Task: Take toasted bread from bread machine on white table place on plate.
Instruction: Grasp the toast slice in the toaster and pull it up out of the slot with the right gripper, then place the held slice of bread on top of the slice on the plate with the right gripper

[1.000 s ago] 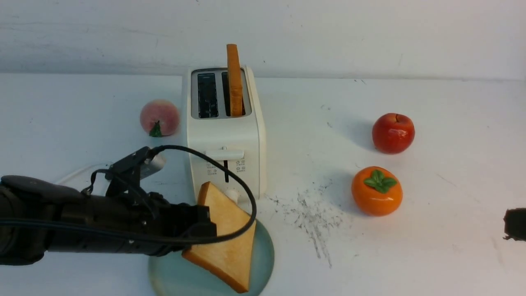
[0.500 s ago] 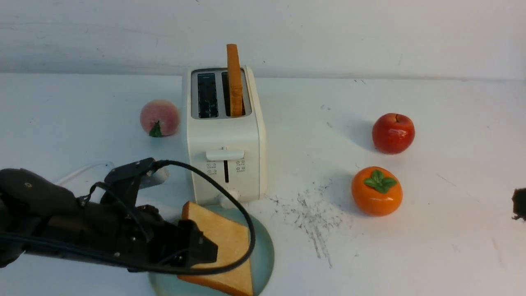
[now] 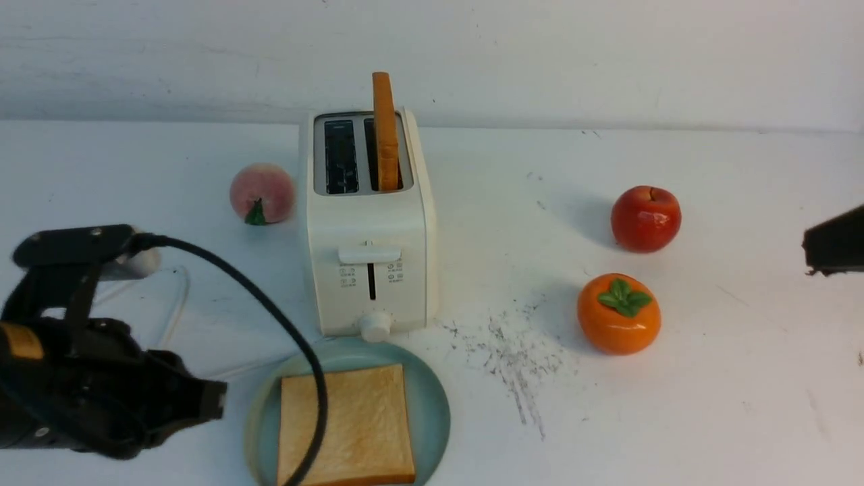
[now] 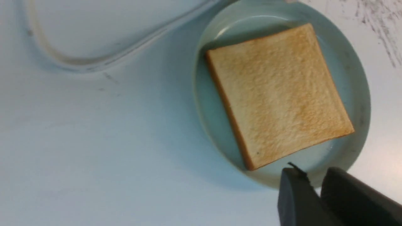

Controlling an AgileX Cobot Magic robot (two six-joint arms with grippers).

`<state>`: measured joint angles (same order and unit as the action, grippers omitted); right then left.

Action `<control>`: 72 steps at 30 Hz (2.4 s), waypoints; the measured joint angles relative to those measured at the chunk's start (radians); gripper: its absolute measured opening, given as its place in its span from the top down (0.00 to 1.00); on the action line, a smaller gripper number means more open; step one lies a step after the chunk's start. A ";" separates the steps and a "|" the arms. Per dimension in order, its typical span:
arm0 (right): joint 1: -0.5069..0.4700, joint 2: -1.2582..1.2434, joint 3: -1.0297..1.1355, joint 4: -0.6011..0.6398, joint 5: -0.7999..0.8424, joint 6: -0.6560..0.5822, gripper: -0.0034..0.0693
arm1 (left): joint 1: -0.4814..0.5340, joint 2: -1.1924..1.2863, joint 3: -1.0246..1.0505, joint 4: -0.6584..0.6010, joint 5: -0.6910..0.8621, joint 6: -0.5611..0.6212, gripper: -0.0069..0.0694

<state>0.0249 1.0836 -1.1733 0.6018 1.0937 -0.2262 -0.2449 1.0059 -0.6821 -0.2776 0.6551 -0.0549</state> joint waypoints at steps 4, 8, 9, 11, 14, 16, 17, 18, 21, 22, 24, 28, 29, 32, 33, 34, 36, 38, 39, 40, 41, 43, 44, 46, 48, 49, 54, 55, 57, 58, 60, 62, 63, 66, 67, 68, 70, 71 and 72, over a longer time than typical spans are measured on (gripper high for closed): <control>0.113 0.124 -0.080 -0.012 -0.036 -0.001 0.84 | 0.000 -0.159 0.000 0.165 0.061 -0.163 0.93; 0.253 0.278 -0.190 -0.058 -0.127 0.029 0.82 | 0.000 -0.336 0.000 0.260 0.134 -0.274 0.93; 0.286 0.312 -0.224 -0.071 -0.158 0.045 0.81 | 0.000 -0.383 0.000 0.268 0.150 -0.287 0.93; 0.340 0.389 -0.291 -0.106 -0.212 0.077 0.78 | 0.000 -0.465 0.000 0.278 0.187 -0.320 0.93; 0.409 0.520 -0.410 -0.150 -0.298 0.112 0.69 | 0.000 -0.580 0.000 0.278 0.261 -0.357 0.93; 0.444 0.614 -0.496 -0.167 -0.346 0.116 0.60 | 0.000 -0.644 0.000 0.272 0.311 -0.366 0.93; 0.457 0.655 -0.533 -0.173 -0.371 0.116 0.54 | 0.000 -0.678 0.000 0.271 0.334 -0.368 0.93; 0.457 0.663 -0.533 -0.173 -0.371 0.116 0.53 | 0.000 -0.678 0.000 0.271 0.343 -0.370 0.93; 0.483 0.800 -0.654 -0.181 -0.447 0.116 0.37 | 0.000 -0.757 0.000 0.248 0.416 -0.372 0.93; 0.486 0.827 -0.684 -0.182 -0.460 0.116 0.34 | 0.000 -0.774 0.000 0.240 0.434 -0.372 0.93; 0.489 0.890 -0.738 -0.184 -0.484 0.116 0.28 | 0.000 -0.801 -0.001 0.225 0.478 -0.374 0.93; 0.489 0.983 -0.820 -0.167 -0.504 0.116 0.22 | 0.000 -0.838 -0.001 0.217 0.539 -0.375 0.93; 0.489 0.997 -0.829 -0.159 -0.507 0.117 0.21 | 0.000 -0.841 -0.001 0.216 0.547 -0.378 0.93; 0.489 1.035 -0.856 -0.118 -0.532 0.115 0.21 | 0.000 -0.848 -0.003 0.216 0.560 -0.387 0.93; 0.489 1.038 -0.856 -0.117 -0.534 0.115 0.21 | 0.000 -0.848 -0.003 0.216 0.560 -0.387 0.93; 0.489 1.049 -0.860 -0.112 -0.548 0.115 0.23 | 0.000 -0.848 -0.003 0.216 0.559 -0.388 0.93; 0.489 1.061 -0.862 -0.113 -0.551 0.115 0.30 | 0.000 -0.848 -0.003 0.216 0.556 -0.389 0.93; 0.489 1.063 -0.862 -0.113 -0.550 0.115 0.42 | 0.000 -0.848 -0.003 0.216 0.554 -0.390 0.93; 0.489 1.062 -0.862 -0.115 -0.547 0.115 0.54 | 0.000 -0.848 -0.003 0.216 0.554 -0.390 0.93; 0.489 1.053 -0.866 -0.120 -0.531 0.115 0.72 | 0.000 -0.848 -0.003 0.218 0.554 -0.390 0.93; 0.489 1.048 -0.867 -0.120 -0.528 0.115 0.76 | 0.000 -0.848 -0.003 0.218 0.554 -0.390 0.93; 0.489 1.009 -0.874 -0.136 -0.486 0.110 0.84 | 0.000 -0.848 -0.003 0.221 0.554 -0.390 0.93; 0.489 1.009 -0.875 -0.138 -0.482 0.111 0.83 | 0.000 -0.848 -0.003 0.221 0.554 -0.390 0.93; 0.489 0.928 -0.886 -0.144 -0.440 0.087 0.82 | 0.000 -0.848 -0.003 0.222 0.553 -0.390 0.93; 0.489 0.847 -0.892 -0.143 -0.399 0.069 0.82 | 0.000 -0.848 -0.003 0.223 0.553 -0.388 0.93; 0.489 0.800 -0.897 -0.142 -0.367 0.064 0.82 | 0.000 -0.848 -0.003 0.225 0.552 -0.381 0.93; 0.489 0.624 -0.913 -0.084 -0.134 0.020 0.82 | 0.000 -0.848 -0.003 0.233 0.548 -0.375 0.93; 0.489 0.608 -0.915 -0.058 -0.071 -0.006 0.82 | 0.000 -0.848 -0.003 0.236 0.547 -0.375 0.93; 0.489 0.599 -0.914 0.014 0.072 -0.071 0.82 | 0.000 -0.848 -0.003 0.243 0.546 -0.374 0.93; 0.489 0.602 -0.906 0.048 0.117 -0.098 0.82 | 0.000 -0.848 -0.003 0.248 0.544 -0.374 0.93; 0.489 0.612 -0.887 0.093 0.145 -0.129 0.82 | 0.000 -0.848 -0.003 0.253 0.544 -0.374 0.93; 0.490 0.624 -0.829 0.158 0.158 -0.178 0.82 | 0.000 -0.848 -0.003 0.257 0.544 -0.374 0.93; 0.490 0.634 -0.766 0.208 0.158 -0.222 0.82 | 0.000 -0.848 -0.003 0.258 0.544 -0.374 0.93; 0.490 0.658 -0.632 0.283 0.157 -0.322 0.82 | 0.000 -0.848 -0.003 0.259 0.545 -0.374 0.93; 0.490 0.665 -0.605 0.297 0.155 -0.344 0.82 | 0.000 -0.848 -0.003 0.259 0.545 -0.374 0.93; 0.490 0.677 -0.563 0.312 0.153 -0.379 0.82 | 0.000 -0.848 -0.003 0.260 0.545 -0.374 0.93; 0.490 0.711 -0.491 0.343 0.150 -0.438 0.82 | 0.000 -0.848 -0.003 0.260 0.545 -0.374 0.93; 0.490 0.730 -0.467 0.354 0.149 -0.468 0.82 | 0.000 -0.848 -0.003 0.260 0.545 -0.374 0.93; 0.490 0.751 -0.440 0.369 0.143 -0.498 0.82 | 0.000 -0.848 -0.003 0.260 0.545 -0.374 0.93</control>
<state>0.5153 1.8349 -1.6133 0.9709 1.2364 -0.7238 -0.2449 0.1581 -0.6850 -0.0173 1.1998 -0.4289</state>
